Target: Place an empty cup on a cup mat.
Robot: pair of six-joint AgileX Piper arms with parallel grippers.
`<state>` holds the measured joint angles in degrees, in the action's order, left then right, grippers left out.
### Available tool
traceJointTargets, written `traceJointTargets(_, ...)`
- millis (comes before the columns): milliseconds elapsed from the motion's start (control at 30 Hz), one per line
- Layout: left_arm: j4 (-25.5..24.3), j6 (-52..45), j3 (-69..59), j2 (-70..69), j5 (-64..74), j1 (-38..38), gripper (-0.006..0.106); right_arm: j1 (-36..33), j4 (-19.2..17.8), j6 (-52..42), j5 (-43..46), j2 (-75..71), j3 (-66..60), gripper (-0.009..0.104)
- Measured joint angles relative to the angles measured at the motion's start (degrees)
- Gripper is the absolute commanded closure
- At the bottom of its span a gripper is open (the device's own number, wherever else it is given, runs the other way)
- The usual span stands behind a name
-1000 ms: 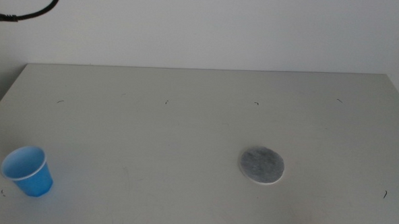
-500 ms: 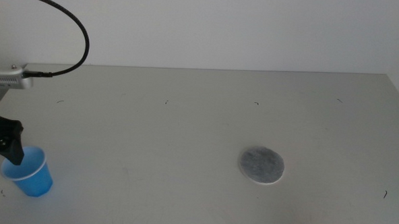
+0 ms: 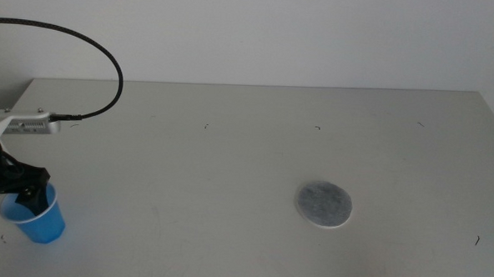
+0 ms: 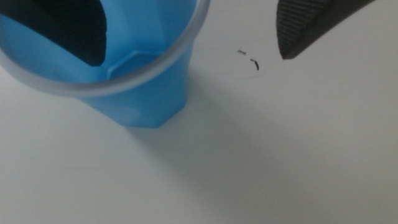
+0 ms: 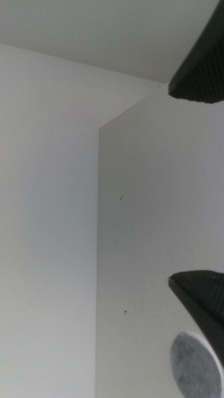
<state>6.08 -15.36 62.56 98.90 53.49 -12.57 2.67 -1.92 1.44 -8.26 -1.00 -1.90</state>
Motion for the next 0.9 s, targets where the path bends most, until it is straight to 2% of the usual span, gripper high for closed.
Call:
traceJointTargets(67, 0.0, 0.0, 0.0, 0.5, -0.7, 0.0, 0.016, 0.0, 0.0, 0.0, 0.0, 0.0, 0.0, 0.001)
traceJointTargets(200, 0.2, 0.0, 0.0, 0.7, -1.7, 0.0, 0.052, 0.0, 0.0, 0.0, 0.0, 0.0, 0.0, 0.001)
traceJointTargets(400, 0.9, 0.0, 0.0, 0.7, -1.3, 0.0, 0.098, 0.0, 0.0, 0.0, 0.0, 0.0, 0.0, 0.001)
traceJointTargets(700, 2.1, 3.3, 0.2, -0.4, 0.0, 1.3, 0.101, 0.0, 0.0, 0.0, 0.0, 0.0, 0.0, 0.001)
traceJointTargets(900, 3.0, 10.0, 6.1, -1.4, 2.6, 9.2, 0.101, 0.0, 0.0, 0.0, 0.0, 0.0, 0.0, 0.001)
